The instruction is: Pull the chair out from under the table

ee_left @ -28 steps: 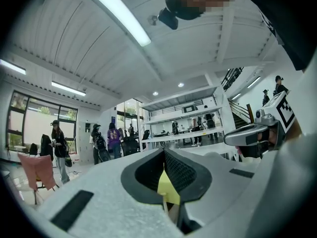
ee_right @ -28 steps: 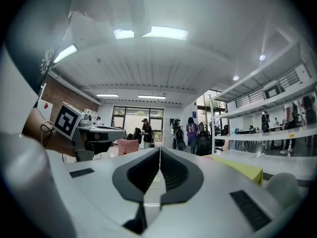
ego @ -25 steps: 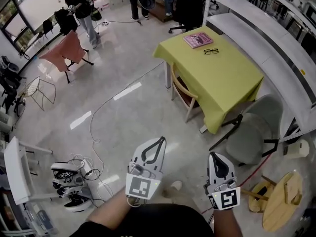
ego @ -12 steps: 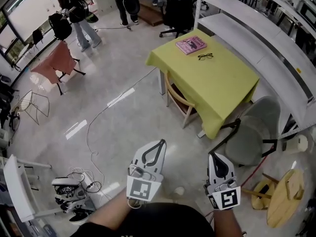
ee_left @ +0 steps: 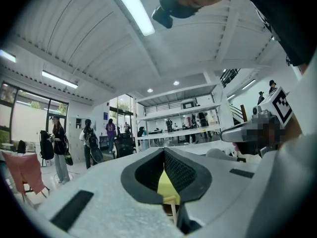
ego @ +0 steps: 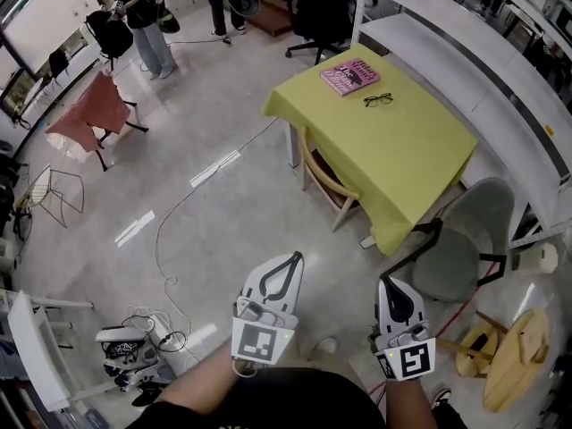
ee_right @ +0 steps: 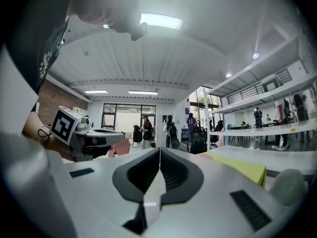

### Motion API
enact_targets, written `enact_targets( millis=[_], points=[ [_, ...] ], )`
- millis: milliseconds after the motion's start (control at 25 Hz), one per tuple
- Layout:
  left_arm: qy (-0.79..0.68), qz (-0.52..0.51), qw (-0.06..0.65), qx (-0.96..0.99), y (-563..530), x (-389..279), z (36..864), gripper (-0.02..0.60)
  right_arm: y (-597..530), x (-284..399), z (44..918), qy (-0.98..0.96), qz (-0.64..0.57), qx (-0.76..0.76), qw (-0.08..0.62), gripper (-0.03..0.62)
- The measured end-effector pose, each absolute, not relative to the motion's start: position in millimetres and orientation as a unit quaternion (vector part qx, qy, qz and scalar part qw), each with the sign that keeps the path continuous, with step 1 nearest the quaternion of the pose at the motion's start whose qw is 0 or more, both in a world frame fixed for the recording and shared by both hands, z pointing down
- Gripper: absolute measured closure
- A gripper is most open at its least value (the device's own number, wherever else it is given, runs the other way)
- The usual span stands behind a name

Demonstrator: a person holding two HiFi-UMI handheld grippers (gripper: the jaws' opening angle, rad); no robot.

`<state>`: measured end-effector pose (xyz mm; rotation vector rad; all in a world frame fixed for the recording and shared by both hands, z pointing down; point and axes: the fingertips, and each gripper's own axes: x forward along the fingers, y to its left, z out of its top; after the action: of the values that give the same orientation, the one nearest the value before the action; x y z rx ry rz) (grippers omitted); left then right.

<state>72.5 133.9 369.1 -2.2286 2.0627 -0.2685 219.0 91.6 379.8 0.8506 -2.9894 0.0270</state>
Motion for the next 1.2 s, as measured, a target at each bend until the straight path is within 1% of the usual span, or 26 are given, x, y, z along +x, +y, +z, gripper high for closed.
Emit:
enact_targets(
  millis=[280, 560, 880, 1200],
  points=[
    [0.674, -0.083, 0.044, -0.733, 108.2, 46.9, 376.4, 0.572, 68.5, 193.7, 384.7, -0.961, 0.011, 0.275, 0.022, 0.583],
    [0.669, -0.078, 0.022, -0.739, 88.1, 26.6, 386.4, 0.572, 51.1, 171.9, 387.8, -0.959, 0.014, 0.281, 0.028, 0.583],
    [0.659, -0.074, 0.026, -0.748, 67.3, 0.1, 387.0, 0.572, 33.5, 146.0, 389.8, -0.955, 0.013, 0.293, 0.033, 0.583],
    [0.653, -0.074, 0.029, -0.753, 49.8, -44.2, 387.9, 0.572, 12.0, 114.2, 390.6, -0.948, 0.012, 0.315, 0.034, 0.583]
  ],
)
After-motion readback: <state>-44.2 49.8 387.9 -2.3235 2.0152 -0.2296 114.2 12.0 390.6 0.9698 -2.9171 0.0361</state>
